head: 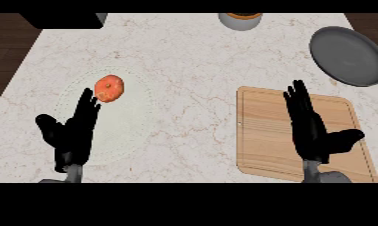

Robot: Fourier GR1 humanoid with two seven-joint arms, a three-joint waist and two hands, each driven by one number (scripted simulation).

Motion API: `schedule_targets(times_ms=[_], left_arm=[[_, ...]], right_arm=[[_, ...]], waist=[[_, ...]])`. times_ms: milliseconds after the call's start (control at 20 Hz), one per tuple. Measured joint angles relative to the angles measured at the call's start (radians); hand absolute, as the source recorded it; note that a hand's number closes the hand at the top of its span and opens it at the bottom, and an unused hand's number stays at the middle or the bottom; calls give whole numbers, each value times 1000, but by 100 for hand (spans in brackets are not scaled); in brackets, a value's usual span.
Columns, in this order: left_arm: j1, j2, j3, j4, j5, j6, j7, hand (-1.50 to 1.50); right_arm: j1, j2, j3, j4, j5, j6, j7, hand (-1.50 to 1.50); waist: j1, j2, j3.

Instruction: Pick the tomato from the cutting board and place it in the pan

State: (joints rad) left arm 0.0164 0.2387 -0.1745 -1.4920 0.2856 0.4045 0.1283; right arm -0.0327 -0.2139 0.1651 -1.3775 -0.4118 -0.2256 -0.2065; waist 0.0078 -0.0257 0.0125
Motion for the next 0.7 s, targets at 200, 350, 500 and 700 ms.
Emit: schedule_targets(times_ms=[200, 350, 500, 700], left_arm=[[-33, 7, -35, -25, 2, -64, -2, 0], [-66, 10, -74, -44, 9, -122, 7, 0], [-78, 5, -107, -53, 32, -180, 17, 0], [-97, -3, -120, -60, 56, -228, 34, 0]], right_arm=[[-87, -117, 43, -12, 119, 27, 25, 150], [-164, -281, 93, -11, 281, 60, 31, 150], [-201, -405, 115, 4, 472, -3, -14, -150], [-202, -425, 117, 5, 594, -92, -138, -150]], waist=[[4, 16, -9], [8, 15, -25], [-1, 19, -23], [-7, 23, -16]])
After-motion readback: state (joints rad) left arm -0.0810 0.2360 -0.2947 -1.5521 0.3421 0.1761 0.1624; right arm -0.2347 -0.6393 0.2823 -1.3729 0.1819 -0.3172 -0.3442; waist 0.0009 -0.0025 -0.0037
